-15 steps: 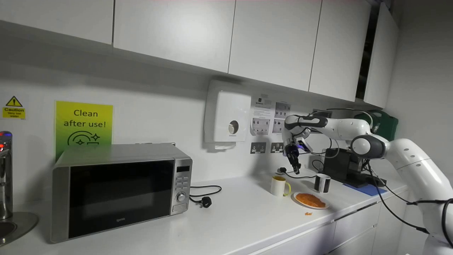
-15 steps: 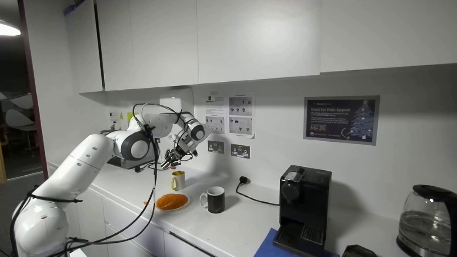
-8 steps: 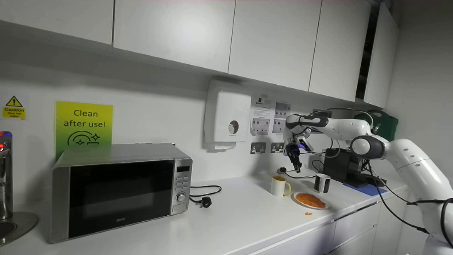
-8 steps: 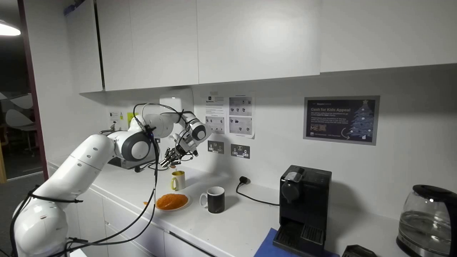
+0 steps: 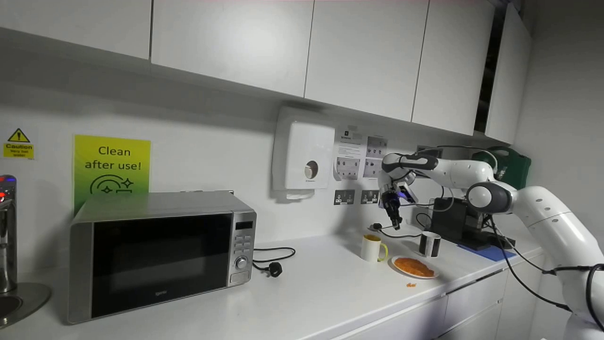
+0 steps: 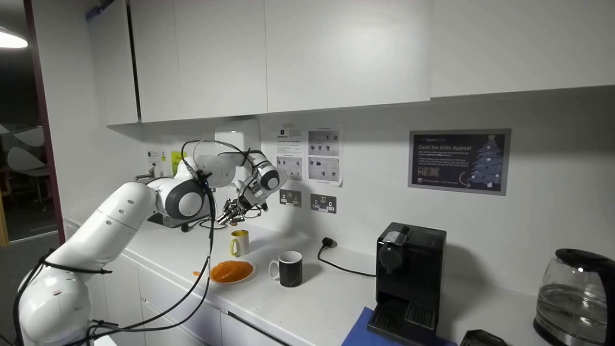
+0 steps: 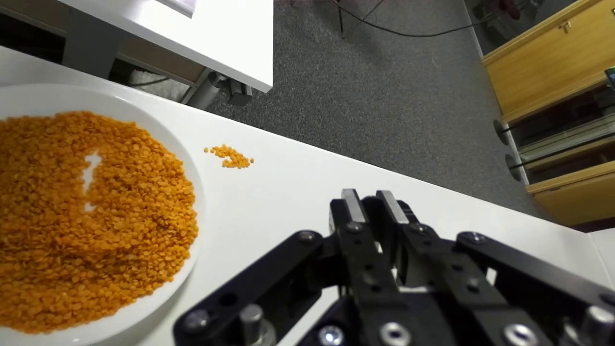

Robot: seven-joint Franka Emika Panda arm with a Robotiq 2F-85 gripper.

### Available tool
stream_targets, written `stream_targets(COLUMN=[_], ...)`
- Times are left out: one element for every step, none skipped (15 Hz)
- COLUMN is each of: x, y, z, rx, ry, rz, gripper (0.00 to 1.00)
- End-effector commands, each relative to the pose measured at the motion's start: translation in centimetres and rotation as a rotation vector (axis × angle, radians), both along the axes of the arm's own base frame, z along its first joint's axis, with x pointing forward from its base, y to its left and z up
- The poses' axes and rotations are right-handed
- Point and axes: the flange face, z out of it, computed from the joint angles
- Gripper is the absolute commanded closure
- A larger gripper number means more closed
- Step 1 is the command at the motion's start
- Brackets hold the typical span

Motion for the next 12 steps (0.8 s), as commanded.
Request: stream_targets(x=[0.0, 0.0, 0.0, 0.0, 0.0, 0.1, 0.1, 0.1, 0.1, 0.2, 0.2, 0.3], y=[-0.7, -0.8, -0.8, -0.9, -1.0, -1.0, -1.1, -1.2, -1.3, -1.5, -1.7, -1.7], z=[0.6, 0.6, 0.5, 0.4, 0.4, 0.3, 0.3, 0.3, 0.3, 0.4, 0.5, 0.5], rx=[0.052, 0.059, 0.067, 0.073, 0.079, 0.083, 0.086, 0.091, 0.095, 0.101, 0.108, 0.11], ry=[0.022, 0.028, 0.033, 0.038, 0.042, 0.044, 0.045, 0.046, 0.048, 0.048, 0.049, 0.048], rz=[0.015, 0.016, 0.016, 0.018, 0.018, 0.018, 0.017, 0.016, 0.015, 0.014, 0.012, 0.011], gripper=[0.97, 0.97, 0.97, 0.97, 0.97, 0.97, 0.97, 0.97, 0.97, 0.97, 0.97, 0.97])
